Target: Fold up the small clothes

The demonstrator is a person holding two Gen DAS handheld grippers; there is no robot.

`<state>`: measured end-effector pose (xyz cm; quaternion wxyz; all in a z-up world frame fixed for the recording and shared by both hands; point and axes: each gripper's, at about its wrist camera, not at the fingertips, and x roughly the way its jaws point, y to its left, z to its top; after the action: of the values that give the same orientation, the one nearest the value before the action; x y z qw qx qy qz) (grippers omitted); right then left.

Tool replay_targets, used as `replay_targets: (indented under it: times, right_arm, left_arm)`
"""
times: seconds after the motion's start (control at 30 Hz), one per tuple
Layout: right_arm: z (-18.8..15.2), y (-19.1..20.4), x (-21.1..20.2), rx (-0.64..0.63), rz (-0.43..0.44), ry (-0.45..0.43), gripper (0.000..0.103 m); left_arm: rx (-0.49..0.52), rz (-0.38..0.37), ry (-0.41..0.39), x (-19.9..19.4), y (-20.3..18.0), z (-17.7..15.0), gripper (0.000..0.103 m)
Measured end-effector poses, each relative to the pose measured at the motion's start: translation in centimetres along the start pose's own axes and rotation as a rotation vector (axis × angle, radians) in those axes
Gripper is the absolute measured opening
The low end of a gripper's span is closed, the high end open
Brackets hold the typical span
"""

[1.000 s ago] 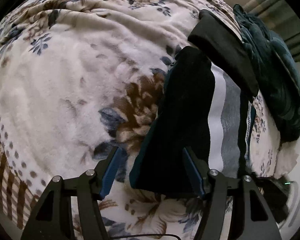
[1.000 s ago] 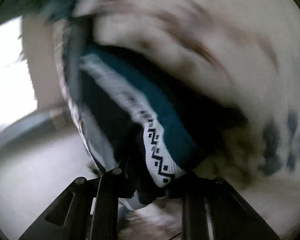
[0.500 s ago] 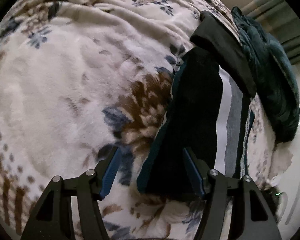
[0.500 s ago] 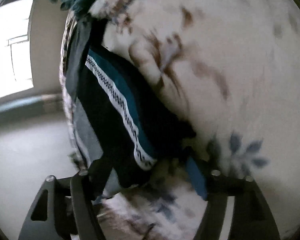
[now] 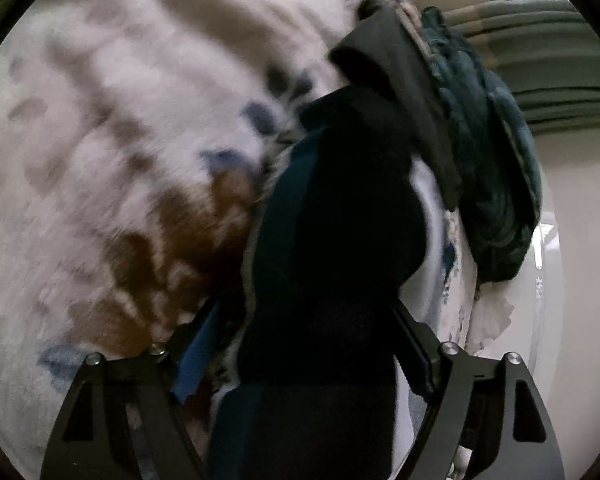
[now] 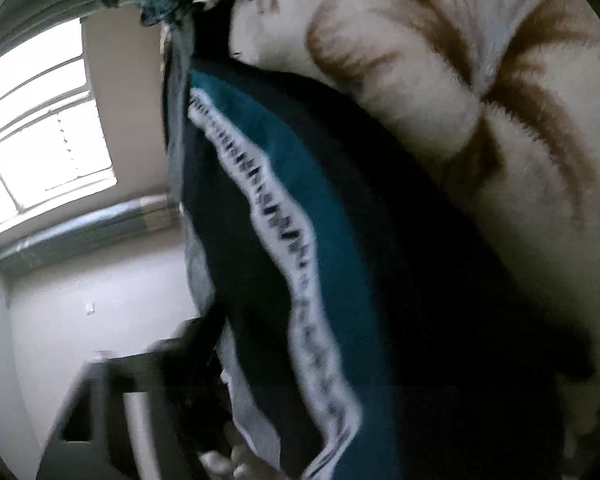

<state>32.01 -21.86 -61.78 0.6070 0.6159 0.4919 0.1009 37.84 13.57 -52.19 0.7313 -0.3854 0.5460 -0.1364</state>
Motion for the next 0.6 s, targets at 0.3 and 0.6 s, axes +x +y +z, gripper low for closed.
replay_targets:
  times: [0.3,0.6]
  right_arm:
    - [-2.4,6.2,-1.3,-0.065,0.026,-0.07,0.024]
    - [0.8,19.8,-5.3,-0.227,0.091,-0.161,0.024]
  left_arm:
    - [0.124,-0.084,-0.091,-4.1,-6.3,1.7,0.021]
    - [0.22,-0.184,-0.13,-6.4,-15.4,11.3,0.021]
